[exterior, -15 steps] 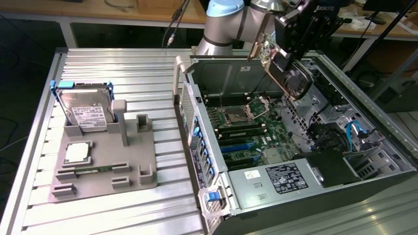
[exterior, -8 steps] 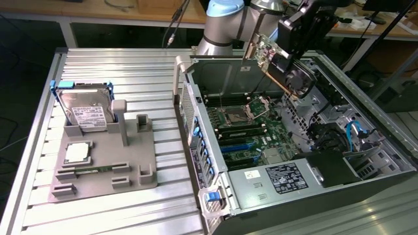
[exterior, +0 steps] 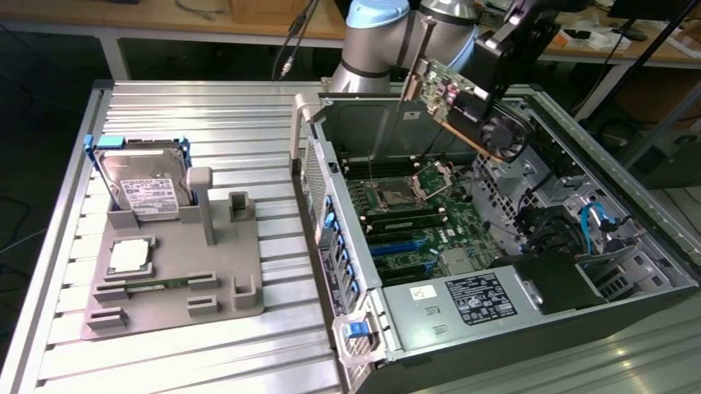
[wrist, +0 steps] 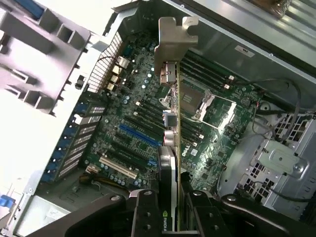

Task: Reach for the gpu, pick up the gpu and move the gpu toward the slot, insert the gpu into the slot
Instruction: 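Insert the gpu into the slot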

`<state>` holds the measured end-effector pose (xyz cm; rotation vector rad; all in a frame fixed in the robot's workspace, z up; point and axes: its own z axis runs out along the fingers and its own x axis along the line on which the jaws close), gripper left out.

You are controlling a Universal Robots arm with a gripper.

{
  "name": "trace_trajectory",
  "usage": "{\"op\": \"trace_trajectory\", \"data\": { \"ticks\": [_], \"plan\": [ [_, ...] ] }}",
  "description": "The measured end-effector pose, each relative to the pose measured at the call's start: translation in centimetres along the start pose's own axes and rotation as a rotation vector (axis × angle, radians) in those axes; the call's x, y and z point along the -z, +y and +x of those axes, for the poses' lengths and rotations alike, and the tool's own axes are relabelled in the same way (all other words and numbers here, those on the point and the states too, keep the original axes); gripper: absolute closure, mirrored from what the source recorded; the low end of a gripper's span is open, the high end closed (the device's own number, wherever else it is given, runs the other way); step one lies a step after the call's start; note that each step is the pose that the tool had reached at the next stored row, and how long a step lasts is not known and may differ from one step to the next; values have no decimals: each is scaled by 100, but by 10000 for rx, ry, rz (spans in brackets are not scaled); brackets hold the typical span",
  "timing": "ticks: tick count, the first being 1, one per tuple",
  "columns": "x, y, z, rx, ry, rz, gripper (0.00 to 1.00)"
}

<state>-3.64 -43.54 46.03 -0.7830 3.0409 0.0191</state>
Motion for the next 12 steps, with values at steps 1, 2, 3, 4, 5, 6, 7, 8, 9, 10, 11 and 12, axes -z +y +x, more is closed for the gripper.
{"op": "trace_trajectory", "data": {
  "ticks": [1,2,3,4,5,6,7,8,9,10,11,12],
  "plan": [
    [0,0,0,300,3,-2,73],
    [0,0,0,716,8,-3,73],
    [-1,0,0,954,11,-4,73],
    [-1,0,0,1135,13,-5,73],
    [-1,0,0,1303,15,-6,73],
    [-1,0,0,1493,17,-7,73],
    [-1,0,0,1681,19,-7,73],
    [-2,0,0,1863,21,-8,73],
    [-2,0,0,2040,24,-9,73],
    [-2,0,0,2230,26,-10,73],
    [-2,0,0,2399,27,-10,73],
    [-2,0,0,2601,30,-11,73]
  ]
}}
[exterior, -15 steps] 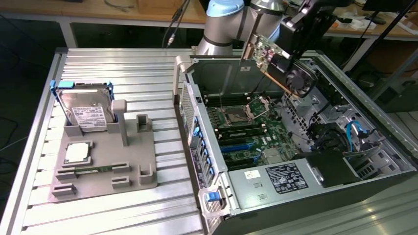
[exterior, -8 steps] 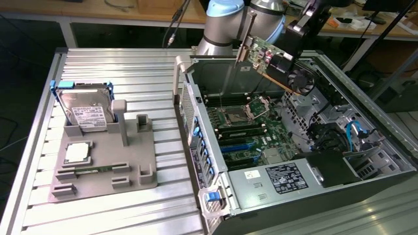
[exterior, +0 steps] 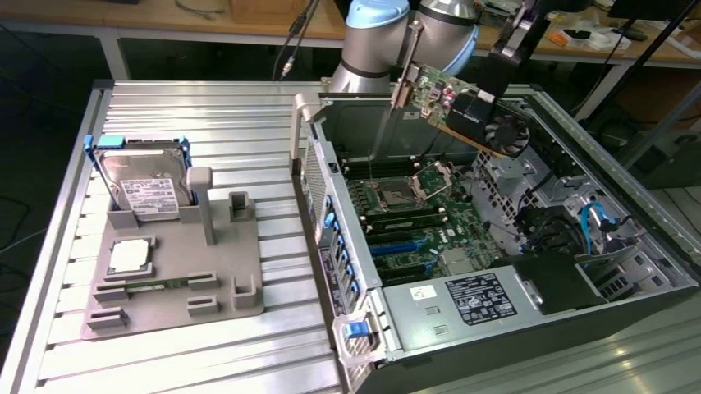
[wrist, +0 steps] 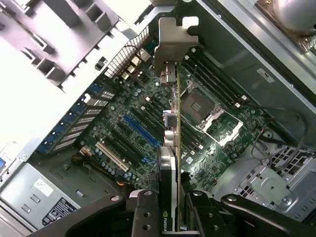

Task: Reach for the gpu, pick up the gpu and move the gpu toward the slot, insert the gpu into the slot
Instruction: 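Insert the gpu into the slot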

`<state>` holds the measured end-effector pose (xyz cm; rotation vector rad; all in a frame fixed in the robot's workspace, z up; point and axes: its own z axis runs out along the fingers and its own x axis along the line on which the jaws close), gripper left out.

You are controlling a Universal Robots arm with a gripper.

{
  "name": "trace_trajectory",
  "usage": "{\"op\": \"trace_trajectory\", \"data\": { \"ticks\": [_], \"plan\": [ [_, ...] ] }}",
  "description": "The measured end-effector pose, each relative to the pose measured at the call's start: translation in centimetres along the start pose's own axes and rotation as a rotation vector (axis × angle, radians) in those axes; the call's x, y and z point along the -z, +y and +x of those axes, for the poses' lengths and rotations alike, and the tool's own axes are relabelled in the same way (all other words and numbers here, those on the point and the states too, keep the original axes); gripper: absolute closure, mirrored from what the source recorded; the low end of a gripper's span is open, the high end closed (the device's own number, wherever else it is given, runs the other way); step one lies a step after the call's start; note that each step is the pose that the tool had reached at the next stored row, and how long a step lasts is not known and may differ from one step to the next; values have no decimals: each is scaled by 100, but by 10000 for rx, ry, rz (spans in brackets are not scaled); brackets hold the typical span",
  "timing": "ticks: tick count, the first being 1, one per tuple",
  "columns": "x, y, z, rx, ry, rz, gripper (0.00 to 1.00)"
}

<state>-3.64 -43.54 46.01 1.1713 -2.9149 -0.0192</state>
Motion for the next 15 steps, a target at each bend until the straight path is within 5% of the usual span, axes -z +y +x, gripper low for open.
{"op": "trace_trajectory", "data": {
  "ticks": [15],
  "plan": [
    [-5,0,0,2861,33,-13,73]
  ]
}}
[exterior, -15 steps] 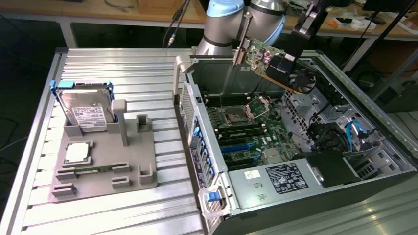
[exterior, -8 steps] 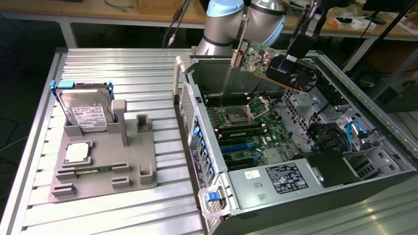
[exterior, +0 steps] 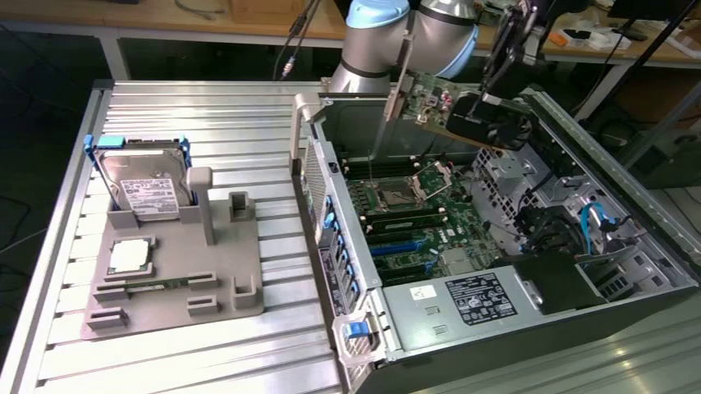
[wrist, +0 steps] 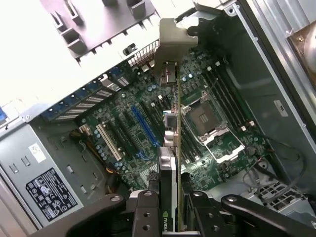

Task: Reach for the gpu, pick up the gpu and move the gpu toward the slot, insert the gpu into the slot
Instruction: 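Insert the gpu into the slot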

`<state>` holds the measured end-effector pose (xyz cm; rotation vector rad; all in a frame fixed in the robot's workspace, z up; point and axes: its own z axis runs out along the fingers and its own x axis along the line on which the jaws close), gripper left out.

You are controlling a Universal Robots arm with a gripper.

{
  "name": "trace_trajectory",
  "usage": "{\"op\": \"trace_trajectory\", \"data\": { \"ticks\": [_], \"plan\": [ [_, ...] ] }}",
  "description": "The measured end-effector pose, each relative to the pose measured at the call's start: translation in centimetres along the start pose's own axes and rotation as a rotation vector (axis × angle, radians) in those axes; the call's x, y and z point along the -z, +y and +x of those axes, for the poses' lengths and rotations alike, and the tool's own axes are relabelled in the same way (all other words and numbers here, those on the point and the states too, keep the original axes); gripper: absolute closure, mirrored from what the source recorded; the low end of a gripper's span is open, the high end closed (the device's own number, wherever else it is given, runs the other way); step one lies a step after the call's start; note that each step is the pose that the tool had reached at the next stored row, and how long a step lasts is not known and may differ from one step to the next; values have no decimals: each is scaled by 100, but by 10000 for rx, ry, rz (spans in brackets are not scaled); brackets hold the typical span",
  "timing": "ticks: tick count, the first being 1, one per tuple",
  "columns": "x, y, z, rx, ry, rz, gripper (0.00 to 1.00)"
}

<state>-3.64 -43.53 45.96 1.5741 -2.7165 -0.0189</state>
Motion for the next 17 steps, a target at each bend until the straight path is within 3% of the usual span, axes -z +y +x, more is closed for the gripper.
{"op": "trace_trajectory", "data": {
  "ticks": [17],
  "plan": [
    [-9,0,0,3477,39,-15,73]
  ]
}}
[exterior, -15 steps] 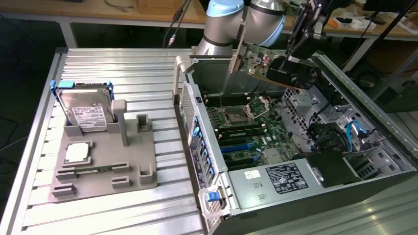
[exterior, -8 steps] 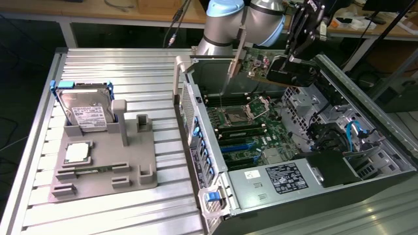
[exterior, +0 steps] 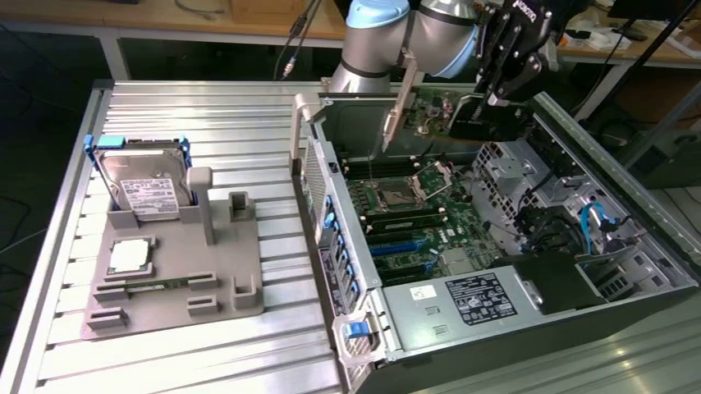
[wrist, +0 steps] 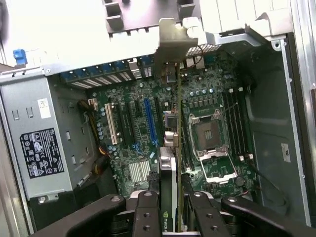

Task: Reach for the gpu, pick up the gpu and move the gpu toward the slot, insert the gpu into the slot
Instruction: 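Insert the gpu into the slot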

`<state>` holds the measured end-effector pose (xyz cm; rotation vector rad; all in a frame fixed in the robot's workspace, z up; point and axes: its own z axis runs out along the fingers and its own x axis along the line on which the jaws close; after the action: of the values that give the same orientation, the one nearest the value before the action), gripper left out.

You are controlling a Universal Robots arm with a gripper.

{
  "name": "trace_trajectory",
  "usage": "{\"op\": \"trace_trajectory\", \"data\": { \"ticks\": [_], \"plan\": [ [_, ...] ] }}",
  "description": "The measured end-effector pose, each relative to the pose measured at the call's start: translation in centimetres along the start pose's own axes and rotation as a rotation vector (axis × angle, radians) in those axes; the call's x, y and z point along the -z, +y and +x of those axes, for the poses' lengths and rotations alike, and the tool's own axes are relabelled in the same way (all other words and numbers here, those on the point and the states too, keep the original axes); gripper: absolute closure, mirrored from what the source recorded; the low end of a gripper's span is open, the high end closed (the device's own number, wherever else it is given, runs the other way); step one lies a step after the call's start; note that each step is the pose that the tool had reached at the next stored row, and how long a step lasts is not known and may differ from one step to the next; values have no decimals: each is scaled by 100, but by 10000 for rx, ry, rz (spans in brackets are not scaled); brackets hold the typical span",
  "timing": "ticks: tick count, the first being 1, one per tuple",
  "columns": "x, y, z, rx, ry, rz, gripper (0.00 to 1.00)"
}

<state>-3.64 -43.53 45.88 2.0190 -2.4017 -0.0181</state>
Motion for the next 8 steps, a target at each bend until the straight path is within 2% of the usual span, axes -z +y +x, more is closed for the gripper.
{"op": "trace_trajectory", "data": {
  "ticks": [8],
  "plan": [
    [-7,0,0,1650,19,-7,73]
  ]
}}
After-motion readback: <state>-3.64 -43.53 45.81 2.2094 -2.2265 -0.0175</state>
